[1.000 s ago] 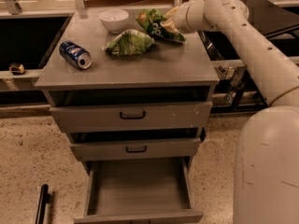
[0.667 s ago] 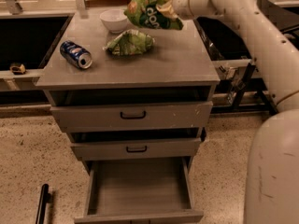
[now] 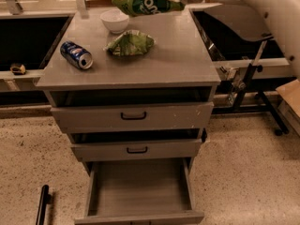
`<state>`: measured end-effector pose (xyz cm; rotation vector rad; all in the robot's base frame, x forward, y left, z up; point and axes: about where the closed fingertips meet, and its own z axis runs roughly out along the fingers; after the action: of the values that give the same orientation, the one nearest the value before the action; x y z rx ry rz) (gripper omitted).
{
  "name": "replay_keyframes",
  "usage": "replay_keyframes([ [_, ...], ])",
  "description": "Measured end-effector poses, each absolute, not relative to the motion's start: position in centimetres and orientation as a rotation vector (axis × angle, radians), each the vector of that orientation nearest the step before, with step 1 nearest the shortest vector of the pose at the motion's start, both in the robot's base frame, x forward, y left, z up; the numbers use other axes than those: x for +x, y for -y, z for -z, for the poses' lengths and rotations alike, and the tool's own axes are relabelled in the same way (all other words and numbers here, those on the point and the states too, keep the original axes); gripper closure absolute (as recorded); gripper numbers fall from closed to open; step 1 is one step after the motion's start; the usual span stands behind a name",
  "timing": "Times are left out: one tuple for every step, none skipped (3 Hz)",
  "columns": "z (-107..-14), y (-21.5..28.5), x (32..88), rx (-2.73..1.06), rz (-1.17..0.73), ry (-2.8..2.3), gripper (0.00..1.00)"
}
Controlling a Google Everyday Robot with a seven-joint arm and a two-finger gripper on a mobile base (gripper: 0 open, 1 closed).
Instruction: Place green rice chip bag into bottom drawer
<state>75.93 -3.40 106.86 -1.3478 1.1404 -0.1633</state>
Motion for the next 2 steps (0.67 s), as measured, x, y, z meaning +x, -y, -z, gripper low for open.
replay_keyframes([
  [-101.86, 2.06, 72.17, -1.357, 0.035, -1.211, 1.0],
  [-101.93, 2.04, 72.19, -1.356, 0.035, -1.21, 1.0],
])
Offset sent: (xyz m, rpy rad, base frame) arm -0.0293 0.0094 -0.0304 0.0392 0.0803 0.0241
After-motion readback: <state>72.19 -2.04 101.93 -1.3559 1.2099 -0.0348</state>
